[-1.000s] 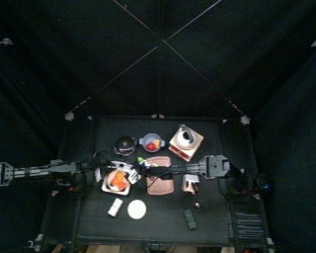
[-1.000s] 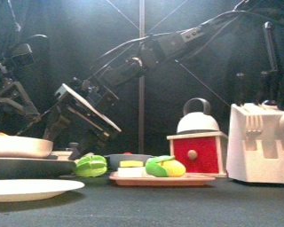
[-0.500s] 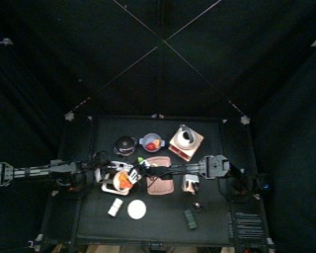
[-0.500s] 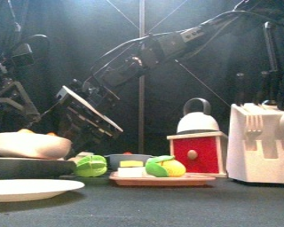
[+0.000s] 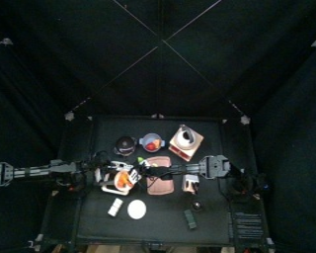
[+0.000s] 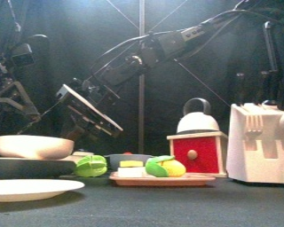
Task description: Grab pan
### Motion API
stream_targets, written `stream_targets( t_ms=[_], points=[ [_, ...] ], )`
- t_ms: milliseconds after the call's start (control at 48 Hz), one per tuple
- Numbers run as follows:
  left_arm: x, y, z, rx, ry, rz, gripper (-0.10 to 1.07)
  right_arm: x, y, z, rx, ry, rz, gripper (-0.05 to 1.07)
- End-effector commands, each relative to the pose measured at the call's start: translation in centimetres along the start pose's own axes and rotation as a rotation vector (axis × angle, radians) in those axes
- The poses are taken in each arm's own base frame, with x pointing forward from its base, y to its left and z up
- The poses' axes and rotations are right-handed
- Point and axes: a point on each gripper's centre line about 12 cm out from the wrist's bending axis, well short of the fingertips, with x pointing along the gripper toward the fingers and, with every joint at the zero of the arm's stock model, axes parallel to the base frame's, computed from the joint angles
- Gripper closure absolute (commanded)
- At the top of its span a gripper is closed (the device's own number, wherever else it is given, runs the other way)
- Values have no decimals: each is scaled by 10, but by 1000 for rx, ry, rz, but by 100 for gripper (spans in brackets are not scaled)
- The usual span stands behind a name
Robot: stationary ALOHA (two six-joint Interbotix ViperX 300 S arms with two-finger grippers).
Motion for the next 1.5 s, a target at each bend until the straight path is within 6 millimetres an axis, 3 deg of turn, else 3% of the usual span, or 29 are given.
stream_targets(
  t_ms=[0,229,583,1479],
  points=[
    [0,0,6,-1,-18,0,32,-25,9,22,3,-52,30,66],
    [0,0,7,-2,-22,0,32,-39,4,22,9,-45,20,75],
    [0,1,7,-4,-24,6,32,-60,-1,17,26,-64,61,75],
    [0,2,7,-8,-24,11,32,-66,-1,19,43,-79,87,75]
  ],
)
